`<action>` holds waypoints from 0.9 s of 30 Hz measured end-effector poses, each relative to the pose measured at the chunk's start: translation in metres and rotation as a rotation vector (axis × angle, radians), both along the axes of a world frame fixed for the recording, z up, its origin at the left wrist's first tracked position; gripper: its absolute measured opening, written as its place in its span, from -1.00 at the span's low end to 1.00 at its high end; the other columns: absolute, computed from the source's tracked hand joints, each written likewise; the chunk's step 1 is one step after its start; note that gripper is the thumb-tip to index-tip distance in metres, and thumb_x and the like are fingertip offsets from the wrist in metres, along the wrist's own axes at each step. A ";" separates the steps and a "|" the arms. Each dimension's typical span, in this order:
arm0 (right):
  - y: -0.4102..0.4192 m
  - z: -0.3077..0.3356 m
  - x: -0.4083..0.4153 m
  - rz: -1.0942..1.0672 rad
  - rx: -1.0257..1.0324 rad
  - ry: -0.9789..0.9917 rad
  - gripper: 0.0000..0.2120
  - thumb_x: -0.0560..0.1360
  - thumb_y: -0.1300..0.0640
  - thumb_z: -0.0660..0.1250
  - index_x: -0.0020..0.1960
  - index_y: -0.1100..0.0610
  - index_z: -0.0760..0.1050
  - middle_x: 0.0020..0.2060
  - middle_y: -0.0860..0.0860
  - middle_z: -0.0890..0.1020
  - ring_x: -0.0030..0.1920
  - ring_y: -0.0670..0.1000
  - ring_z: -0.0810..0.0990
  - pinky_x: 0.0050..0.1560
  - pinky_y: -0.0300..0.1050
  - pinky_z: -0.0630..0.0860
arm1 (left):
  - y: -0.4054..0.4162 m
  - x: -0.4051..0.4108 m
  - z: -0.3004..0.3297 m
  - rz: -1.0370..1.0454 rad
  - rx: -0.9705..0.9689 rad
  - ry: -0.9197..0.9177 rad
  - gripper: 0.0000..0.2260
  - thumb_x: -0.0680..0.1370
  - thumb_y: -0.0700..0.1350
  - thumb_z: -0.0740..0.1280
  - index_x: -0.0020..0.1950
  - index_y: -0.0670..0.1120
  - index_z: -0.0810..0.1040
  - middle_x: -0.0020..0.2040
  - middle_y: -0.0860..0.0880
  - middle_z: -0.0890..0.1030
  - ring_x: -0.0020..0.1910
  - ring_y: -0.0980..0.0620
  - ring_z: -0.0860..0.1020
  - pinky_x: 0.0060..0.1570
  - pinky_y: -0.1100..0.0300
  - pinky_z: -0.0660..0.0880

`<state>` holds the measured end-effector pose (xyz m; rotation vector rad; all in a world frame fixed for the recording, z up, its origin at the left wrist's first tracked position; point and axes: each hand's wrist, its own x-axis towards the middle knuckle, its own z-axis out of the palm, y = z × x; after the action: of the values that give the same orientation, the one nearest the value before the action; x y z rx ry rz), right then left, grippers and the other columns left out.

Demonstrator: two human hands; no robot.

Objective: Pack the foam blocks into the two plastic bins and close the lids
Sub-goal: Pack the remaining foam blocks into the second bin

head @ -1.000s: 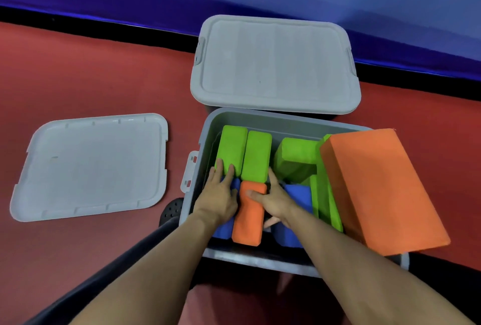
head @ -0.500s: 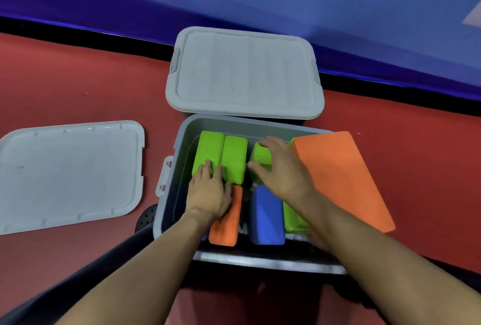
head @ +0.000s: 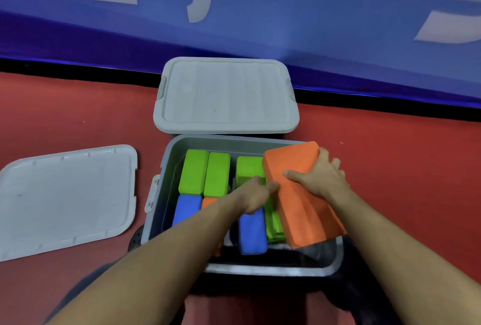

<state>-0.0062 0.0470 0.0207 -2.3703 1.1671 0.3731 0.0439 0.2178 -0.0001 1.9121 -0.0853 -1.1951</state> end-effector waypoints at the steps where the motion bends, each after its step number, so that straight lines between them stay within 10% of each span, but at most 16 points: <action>1: -0.001 0.000 0.001 -0.023 0.044 -0.021 0.21 0.21 -0.42 0.54 0.61 -0.06 -0.05 0.49 0.16 0.18 0.44 0.33 0.33 0.40 0.26 0.35 | 0.002 -0.002 -0.004 0.033 -0.001 0.038 -0.33 0.64 0.21 0.22 0.62 -0.14 0.13 0.37 -0.10 0.47 0.18 -0.08 0.55 -0.01 0.09 0.47; 6: -0.024 -0.001 0.002 -0.060 0.209 0.027 0.23 0.23 -0.38 0.56 0.61 0.16 0.01 0.49 0.21 0.34 0.45 0.24 0.39 0.37 0.13 0.42 | 0.007 0.006 -0.016 0.239 -0.090 0.162 -0.31 0.55 0.42 0.18 0.53 0.02 0.33 0.38 0.00 0.48 0.29 -0.04 0.50 0.04 0.05 0.51; 10: -0.032 -0.002 -0.002 -0.041 0.284 -0.035 0.15 0.22 -0.36 0.58 0.56 0.09 0.08 0.38 0.13 0.47 0.33 0.18 0.50 0.23 0.03 0.46 | -0.003 0.006 -0.012 0.265 -0.120 0.234 -0.18 0.49 0.47 0.20 0.63 0.10 0.13 0.56 0.01 0.32 0.47 -0.11 0.37 0.03 0.00 0.51; 14: -0.029 0.004 -0.001 0.040 0.260 -0.076 0.04 0.20 -0.41 0.55 0.46 -0.02 0.14 0.32 0.04 0.50 0.25 0.14 0.53 0.19 0.05 0.49 | -0.010 0.007 -0.014 0.323 -0.200 0.268 -0.09 0.32 0.56 0.25 0.52 0.05 0.38 0.35 0.01 0.59 0.32 -0.07 0.55 0.31 -0.17 0.45; 20: -0.013 0.026 0.018 0.208 0.298 -0.391 -0.25 0.23 -0.42 0.53 0.28 -0.24 0.30 0.12 -0.16 0.60 0.13 -0.03 0.61 0.20 0.03 0.55 | 0.007 0.048 0.020 0.449 -0.315 0.050 -0.40 0.46 0.36 0.39 0.36 0.03 0.54 0.19 0.05 0.68 0.11 0.08 0.66 0.24 -0.01 0.55; 24: 0.008 0.033 0.025 0.232 0.477 -0.504 -0.42 0.42 -0.20 0.53 0.36 -0.22 0.38 0.03 -0.23 0.58 -0.01 -0.26 0.59 -0.17 -0.50 0.49 | 0.049 0.077 0.051 0.468 -0.255 -0.103 -0.34 0.34 0.33 0.54 0.30 -0.01 0.55 0.18 0.06 0.68 0.09 0.06 0.67 -0.06 0.08 0.63; 27: 0.015 0.032 0.034 0.192 0.493 -0.555 -0.56 0.54 -0.19 0.40 0.37 -0.11 0.45 0.11 -0.12 0.63 0.03 -0.22 0.62 -0.15 -0.49 0.45 | 0.076 0.087 0.069 0.421 -0.232 -0.178 -0.48 0.39 0.25 0.53 0.24 -0.01 0.64 0.10 0.02 0.71 0.05 0.05 0.67 -0.22 0.14 0.64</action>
<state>0.0280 0.0624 0.0525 -1.9619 0.5197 0.0393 0.1312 0.2941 0.0689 1.7183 0.0785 -0.7011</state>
